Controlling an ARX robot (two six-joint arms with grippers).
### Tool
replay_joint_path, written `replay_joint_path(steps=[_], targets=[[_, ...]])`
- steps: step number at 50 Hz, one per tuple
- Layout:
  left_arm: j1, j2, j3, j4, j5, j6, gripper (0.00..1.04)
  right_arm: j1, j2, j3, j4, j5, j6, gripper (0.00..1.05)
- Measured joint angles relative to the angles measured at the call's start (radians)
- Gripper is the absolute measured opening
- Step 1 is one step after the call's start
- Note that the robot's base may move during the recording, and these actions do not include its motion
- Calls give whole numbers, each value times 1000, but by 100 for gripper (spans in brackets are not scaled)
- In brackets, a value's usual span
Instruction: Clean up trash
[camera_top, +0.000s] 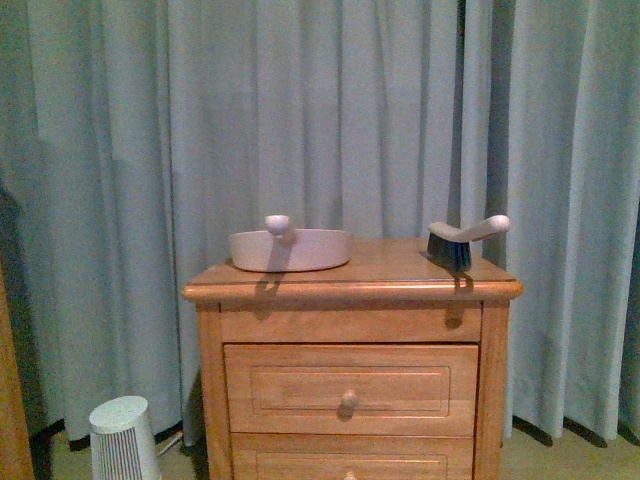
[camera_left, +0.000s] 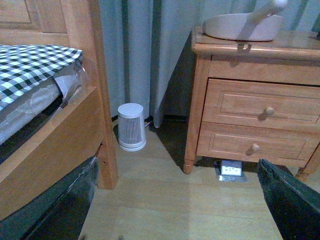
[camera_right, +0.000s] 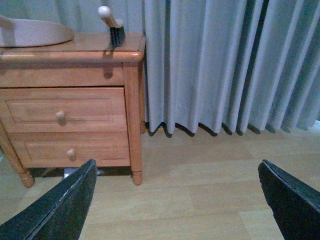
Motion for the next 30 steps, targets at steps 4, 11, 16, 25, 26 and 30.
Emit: replay_joint_path(steps=[4,11,16,25,26,30], targets=[[0,0,0,0,0,0,97,0,0,0,0,0,0,97],[0,0,0,0,0,0,97,0,0,0,0,0,0,97],[0,0,0,0,0,0,97,0,0,0,0,0,0,97],[0,0,0,0,0,0,97,0,0,0,0,0,0,97],[0,0,0,0,0,0,97,0,0,0,0,0,0,97],[0,0,0,0,0,0,97,0,0,0,0,0,0,97]])
